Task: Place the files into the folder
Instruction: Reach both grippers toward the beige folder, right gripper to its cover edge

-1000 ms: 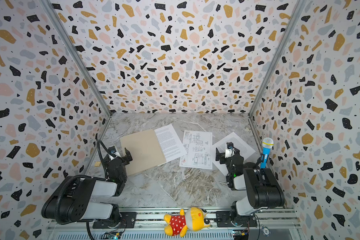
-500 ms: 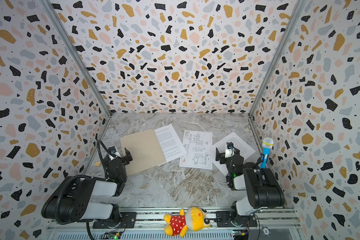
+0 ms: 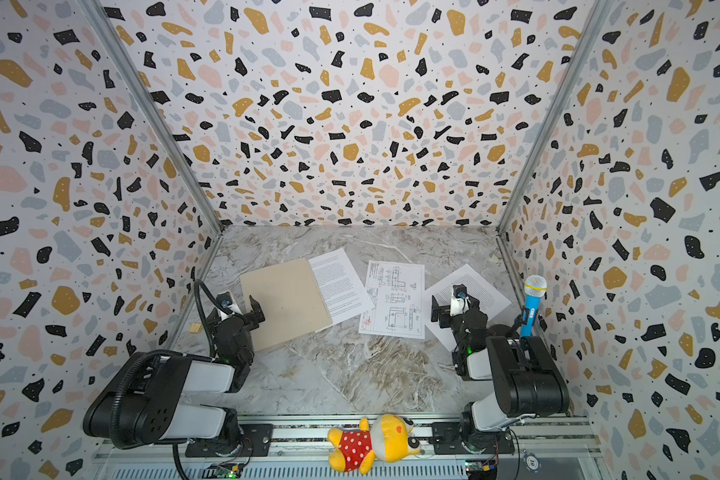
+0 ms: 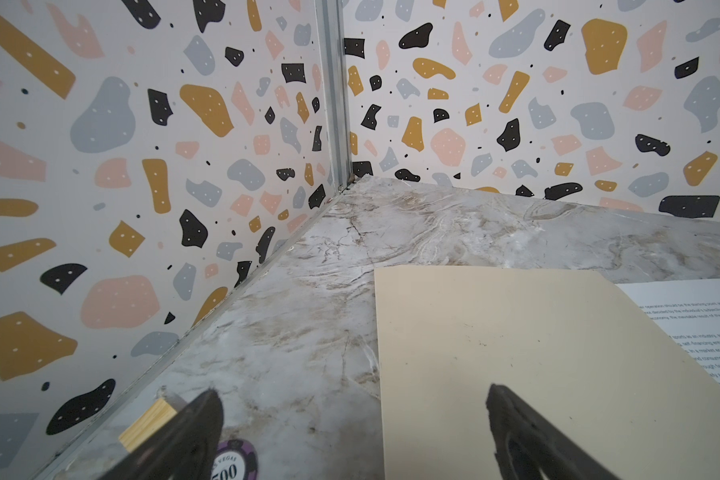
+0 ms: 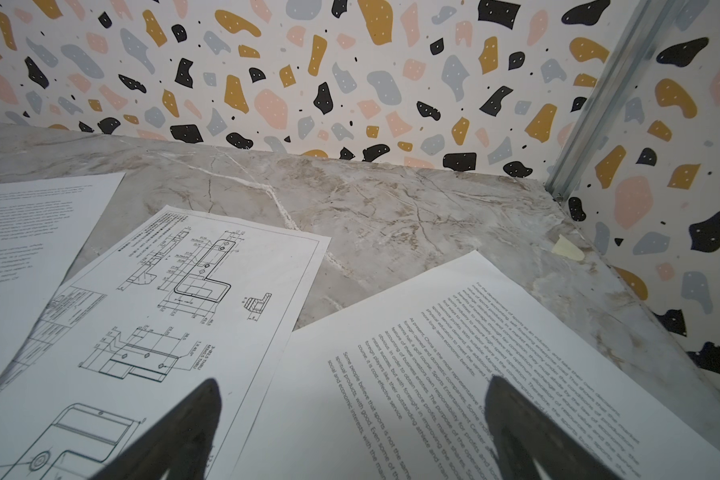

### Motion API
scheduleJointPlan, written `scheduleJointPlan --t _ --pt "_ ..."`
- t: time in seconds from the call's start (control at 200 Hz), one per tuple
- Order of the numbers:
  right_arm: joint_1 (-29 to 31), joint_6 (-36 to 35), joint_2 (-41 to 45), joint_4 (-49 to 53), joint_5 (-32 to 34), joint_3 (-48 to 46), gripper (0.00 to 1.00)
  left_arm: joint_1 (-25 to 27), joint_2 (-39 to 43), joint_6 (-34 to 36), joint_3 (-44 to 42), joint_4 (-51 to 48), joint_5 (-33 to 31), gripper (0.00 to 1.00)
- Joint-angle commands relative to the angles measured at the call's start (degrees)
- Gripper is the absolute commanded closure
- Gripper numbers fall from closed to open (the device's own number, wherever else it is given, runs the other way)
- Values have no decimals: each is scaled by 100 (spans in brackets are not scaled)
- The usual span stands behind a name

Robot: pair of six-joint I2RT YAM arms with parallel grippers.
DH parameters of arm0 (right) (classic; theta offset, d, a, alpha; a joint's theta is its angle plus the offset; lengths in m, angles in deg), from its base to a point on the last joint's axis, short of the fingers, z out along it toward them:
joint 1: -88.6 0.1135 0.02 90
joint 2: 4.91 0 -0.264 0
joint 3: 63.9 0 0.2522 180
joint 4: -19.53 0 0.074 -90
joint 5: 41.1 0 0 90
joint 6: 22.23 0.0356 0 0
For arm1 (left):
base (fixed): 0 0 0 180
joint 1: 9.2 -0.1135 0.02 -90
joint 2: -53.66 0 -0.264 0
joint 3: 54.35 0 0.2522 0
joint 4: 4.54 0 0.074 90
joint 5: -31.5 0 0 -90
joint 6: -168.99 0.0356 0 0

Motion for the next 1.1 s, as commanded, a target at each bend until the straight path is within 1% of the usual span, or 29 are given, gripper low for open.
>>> scheduleJointPlan --t 0.0,0.06,0.065,0.1,0.15,0.21,0.24,0.3,0.41,0.436,0.501,0.611,0.716,0.806,0.921,1.096 --pt "-18 85 386 524 173 308 2 -19 372 -77 226 -117 -415 1" --pt "-64 295 800 2122 227 957 2 -43 947 -460 828 -1929 -819 1" --pt "-75 336 841 2390 208 1059 2 -49 979 -509 879 -2064 -847 1" --pt "-104 434 956 2987 141 1305 2 -102 1198 -815 1233 -2969 -962 1" --pt "-102 537 1118 3807 30 1701 2 -133 1431 -1161 1615 -3989 -1038 1" --pt "-85 831 1304 4444 -167 2014 2 -142 1670 -1601 1940 -5016 -1071 1" --pt "-78 998 1374 4602 -268 2092 3 -147 1775 -1800 2047 -5471 -1050 1" --pt "-73 1462 1519 4841 -548 2231 3 -156 1972 -2108 2123 -6054 -872 1" --pt "98 2468 1536 4970 -1237 2392 6 -169 2226 -2528 2042 -6665 -406 1" --pt "228 2668 1494 4939 -1451 2425 7 -177 2252 -2663 2024 -6790 -346 0" --pt "619 2950 1357 4938 -1677 2568 9 -199 2278 -2939 1973 -7039 -139 1" --pt "1376 3003 930 5000 -1753 3009 9 -254 2178 -3237 1915 -7212 185 1" --pt "1807 3149 374 5059 -1915 3475 12 -341 1998 -3430 1932 -7354 426 1" --pt "2067 3237 -75 5049 -2099 3817 14 -437 1879 -3394 1898 -7257 855 0" --pt "2378 3215 -697 5311 -2351 4314 16 -502 1749 -3203 1891 -6993 1445 1" --pt "2646 3232 -1552 5657 -2816 5059 21 -562 1389 -2980 2062 -7162 1666 0"
